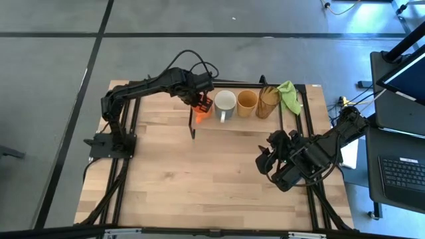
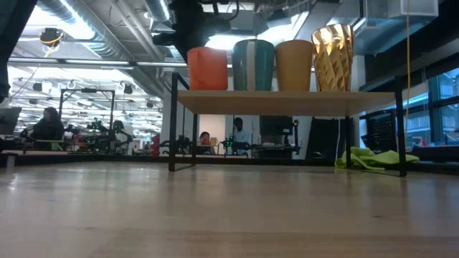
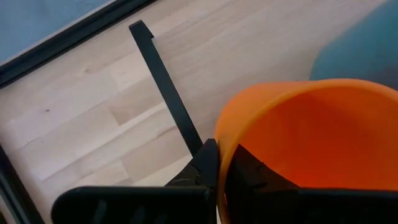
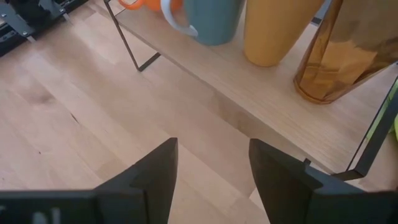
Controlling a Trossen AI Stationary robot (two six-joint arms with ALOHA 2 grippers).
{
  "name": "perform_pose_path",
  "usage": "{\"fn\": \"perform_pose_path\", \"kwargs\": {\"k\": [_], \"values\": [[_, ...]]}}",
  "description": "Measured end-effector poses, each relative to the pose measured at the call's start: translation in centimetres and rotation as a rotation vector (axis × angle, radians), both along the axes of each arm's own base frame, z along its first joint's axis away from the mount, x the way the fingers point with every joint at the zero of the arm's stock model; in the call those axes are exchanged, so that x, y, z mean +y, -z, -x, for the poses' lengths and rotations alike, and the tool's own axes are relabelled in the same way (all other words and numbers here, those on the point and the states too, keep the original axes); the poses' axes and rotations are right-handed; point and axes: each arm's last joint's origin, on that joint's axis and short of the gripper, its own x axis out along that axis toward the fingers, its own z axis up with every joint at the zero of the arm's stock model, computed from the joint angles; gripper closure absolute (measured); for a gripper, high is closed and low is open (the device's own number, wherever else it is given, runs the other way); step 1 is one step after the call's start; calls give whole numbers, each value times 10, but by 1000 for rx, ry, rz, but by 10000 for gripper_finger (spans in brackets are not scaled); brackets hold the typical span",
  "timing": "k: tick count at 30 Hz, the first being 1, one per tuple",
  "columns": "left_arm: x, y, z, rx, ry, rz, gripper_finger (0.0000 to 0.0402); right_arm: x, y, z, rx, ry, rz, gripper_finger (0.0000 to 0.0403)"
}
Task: Stack small to large cups/mugs on shelf
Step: Put the orange mug on the shelf
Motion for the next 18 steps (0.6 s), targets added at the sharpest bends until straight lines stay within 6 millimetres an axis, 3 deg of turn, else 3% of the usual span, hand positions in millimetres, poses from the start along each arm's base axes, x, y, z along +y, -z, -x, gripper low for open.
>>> {"fn": "perform_pose_path", "kwargs": {"k": [18], "values": [[-2, 0, 0, -8, 4, 35, 387, 0, 0, 0, 2, -2, 2, 203]]}}
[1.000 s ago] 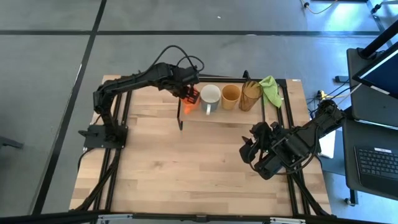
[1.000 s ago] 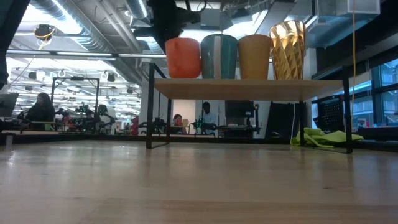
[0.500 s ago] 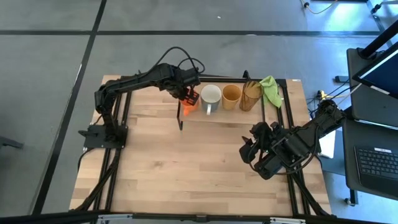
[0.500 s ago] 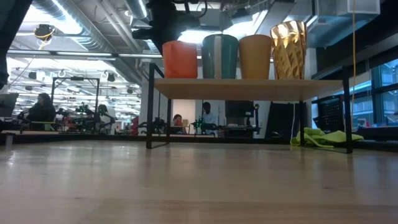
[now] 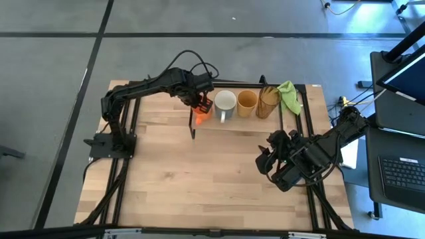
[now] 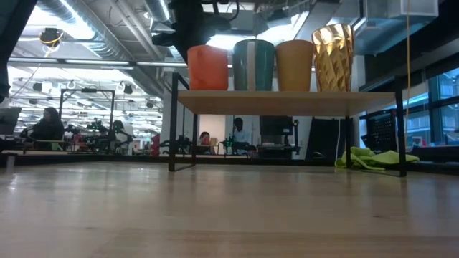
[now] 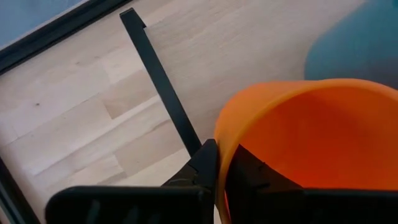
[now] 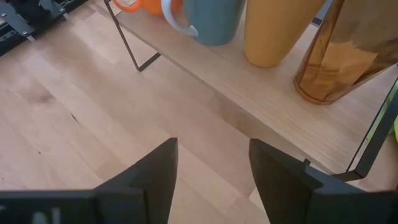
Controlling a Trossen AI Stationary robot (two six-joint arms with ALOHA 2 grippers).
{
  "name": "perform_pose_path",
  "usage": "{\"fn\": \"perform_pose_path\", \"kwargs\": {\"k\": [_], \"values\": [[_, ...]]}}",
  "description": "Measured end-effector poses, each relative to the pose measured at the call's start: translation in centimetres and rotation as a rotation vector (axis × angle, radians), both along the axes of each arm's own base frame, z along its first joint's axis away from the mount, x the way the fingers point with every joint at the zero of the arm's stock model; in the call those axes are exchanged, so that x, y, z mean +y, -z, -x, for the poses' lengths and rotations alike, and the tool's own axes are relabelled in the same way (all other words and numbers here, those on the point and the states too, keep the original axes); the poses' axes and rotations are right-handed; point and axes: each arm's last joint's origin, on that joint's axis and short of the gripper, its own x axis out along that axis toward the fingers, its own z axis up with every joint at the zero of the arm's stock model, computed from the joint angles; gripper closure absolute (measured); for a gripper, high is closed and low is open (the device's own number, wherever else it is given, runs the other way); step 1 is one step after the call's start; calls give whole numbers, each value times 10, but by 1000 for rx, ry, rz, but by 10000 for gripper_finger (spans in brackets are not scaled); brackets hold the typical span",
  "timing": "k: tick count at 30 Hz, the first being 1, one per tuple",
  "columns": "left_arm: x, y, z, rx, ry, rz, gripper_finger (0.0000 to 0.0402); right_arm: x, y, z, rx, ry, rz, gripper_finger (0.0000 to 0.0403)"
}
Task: Stack small to large cups/mugs on shelf
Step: Put the orange mug on the shelf
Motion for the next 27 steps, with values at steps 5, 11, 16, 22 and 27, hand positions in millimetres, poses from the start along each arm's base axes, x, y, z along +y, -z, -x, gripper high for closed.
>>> {"fn": "perform_pose_path", "kwargs": {"k": [5, 11, 16, 22, 27], "values": [[-1, 0, 0, 1, 3, -4, 385, 0, 0, 0, 0, 0, 0, 203], [-1, 0, 0, 1, 2, -5, 384, 0, 0, 0, 0, 0, 0, 203], [-1, 0, -1, -10, 2, -9, 384, 0, 0, 0, 0, 0, 0, 203], [-1, 0, -2, -14, -2, -9, 384, 0, 0, 0, 0, 0, 0, 203], [0, -1, -2, -14, -20, -23, 383, 0, 0, 0, 2, -3, 2, 203]]}}
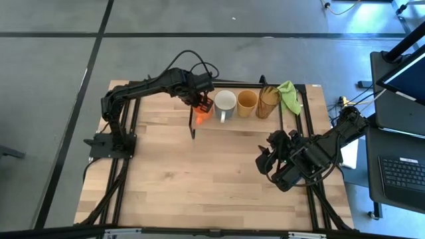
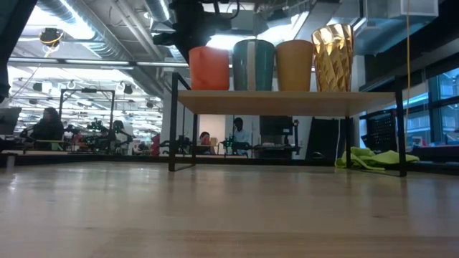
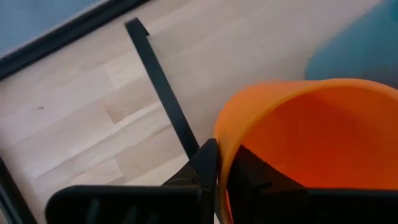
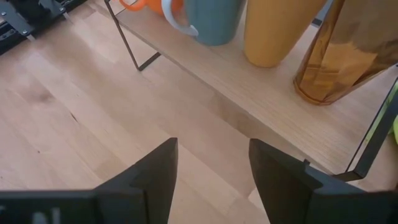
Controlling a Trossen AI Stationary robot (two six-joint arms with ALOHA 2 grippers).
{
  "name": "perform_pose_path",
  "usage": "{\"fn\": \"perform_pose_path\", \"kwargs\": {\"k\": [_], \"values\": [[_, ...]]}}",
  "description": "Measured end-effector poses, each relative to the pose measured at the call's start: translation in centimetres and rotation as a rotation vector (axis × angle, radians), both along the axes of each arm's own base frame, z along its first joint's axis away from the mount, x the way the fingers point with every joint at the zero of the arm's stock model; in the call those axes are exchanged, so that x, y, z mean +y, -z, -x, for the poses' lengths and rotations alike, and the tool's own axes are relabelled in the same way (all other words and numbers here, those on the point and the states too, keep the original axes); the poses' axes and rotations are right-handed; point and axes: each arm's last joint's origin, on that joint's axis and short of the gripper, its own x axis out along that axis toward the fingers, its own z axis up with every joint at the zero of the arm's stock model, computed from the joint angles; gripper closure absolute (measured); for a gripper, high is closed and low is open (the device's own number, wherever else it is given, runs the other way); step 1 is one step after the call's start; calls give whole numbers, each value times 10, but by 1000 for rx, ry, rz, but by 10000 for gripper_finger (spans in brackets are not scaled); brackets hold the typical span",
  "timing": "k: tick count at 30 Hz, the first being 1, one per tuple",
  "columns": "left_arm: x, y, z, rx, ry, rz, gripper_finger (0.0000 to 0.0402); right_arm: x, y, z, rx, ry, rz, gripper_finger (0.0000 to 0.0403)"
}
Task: Stack small to large cups/mugs on shelf
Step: Put the orange mug on the shelf
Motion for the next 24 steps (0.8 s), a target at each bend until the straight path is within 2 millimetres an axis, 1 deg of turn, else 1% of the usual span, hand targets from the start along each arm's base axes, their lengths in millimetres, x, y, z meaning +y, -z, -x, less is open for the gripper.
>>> {"fn": "perform_pose_path", "kwargs": {"k": [7, 10, 17, 20, 24], "values": [[-1, -1, -4, -20, 19, -35, 381, 0, 0, 0, 6, -8, 6, 203], [-1, -2, -6, -41, 26, -38, 368, 0, 0, 0, 6, -8, 6, 203], [-2, -2, -5, -36, 26, -34, 319, 0, 0, 0, 6, -8, 6, 203], [-2, -2, -5, -36, 26, -33, 312, 0, 0, 0, 6, -8, 6, 203], [-2, -2, -4, -33, 28, -23, 314, 0, 0, 0, 6, -8, 6, 203]]}}
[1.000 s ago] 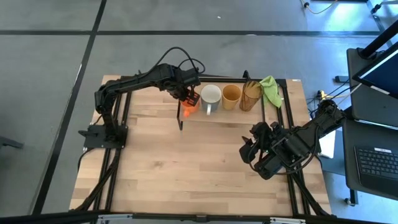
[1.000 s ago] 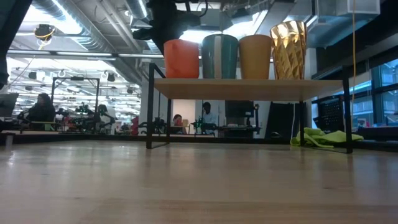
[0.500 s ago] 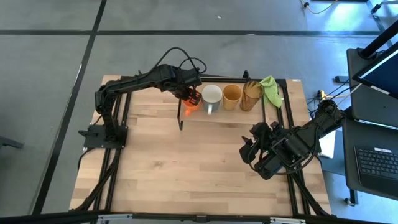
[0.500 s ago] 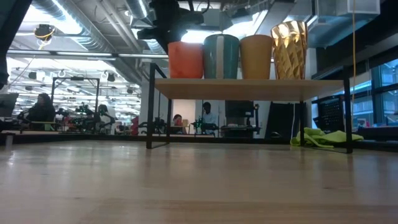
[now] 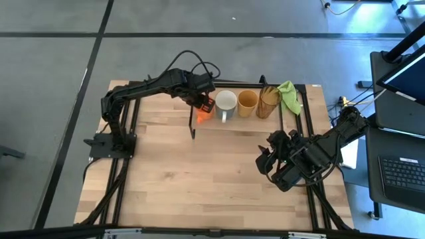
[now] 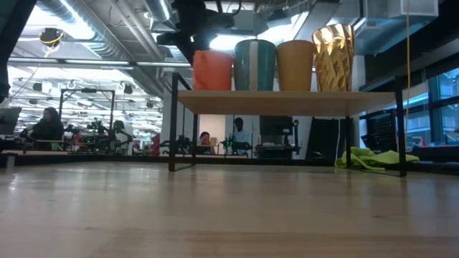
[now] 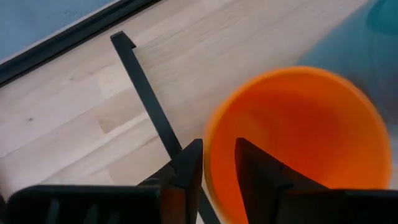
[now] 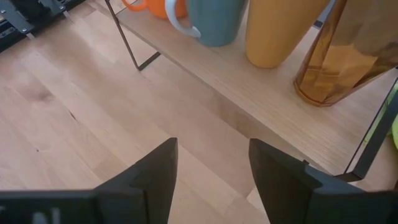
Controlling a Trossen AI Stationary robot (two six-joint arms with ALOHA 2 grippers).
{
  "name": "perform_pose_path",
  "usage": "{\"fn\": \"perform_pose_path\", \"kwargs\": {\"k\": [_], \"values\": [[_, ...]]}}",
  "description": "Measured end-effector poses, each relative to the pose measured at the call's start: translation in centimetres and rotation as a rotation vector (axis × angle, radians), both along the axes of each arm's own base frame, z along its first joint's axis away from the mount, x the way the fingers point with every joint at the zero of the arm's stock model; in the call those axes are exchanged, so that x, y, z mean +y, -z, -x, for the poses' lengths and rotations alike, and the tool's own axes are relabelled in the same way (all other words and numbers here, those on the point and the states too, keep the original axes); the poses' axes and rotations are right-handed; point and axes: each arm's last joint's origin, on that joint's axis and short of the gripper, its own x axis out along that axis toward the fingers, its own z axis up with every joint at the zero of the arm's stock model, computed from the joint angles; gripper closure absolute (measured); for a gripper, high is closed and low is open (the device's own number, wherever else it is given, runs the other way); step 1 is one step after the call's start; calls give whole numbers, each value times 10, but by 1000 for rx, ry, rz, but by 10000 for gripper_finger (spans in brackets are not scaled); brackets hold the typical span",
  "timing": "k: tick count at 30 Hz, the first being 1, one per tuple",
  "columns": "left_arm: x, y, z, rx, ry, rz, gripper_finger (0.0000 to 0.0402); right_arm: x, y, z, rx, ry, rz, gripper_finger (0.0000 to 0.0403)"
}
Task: Stack small to large cups/mugs on shelf
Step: Put the orange mug on the shelf
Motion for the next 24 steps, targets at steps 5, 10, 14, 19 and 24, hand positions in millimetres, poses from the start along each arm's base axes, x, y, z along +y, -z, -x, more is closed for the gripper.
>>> {"fn": "perform_pose_path", "kwargs": {"k": [5, 10, 14, 19, 24], "values": [[-1, 1, 2, 18, -2, 8, 314, 0, 0, 0, 0, 0, 0, 203], [-1, -15, 4, -24, 2, -7, 314, 0, 0, 0, 0, 0, 0, 203], [-2, -31, 8, -44, 2, -41, 314, 0, 0, 0, 0, 0, 0, 203], [-3, -33, 12, -14, 8, -43, 314, 0, 0, 0, 0, 0, 0, 203], [-6, -33, 12, -5, 20, -43, 314, 0, 0, 0, 0, 0, 0, 203]]}}
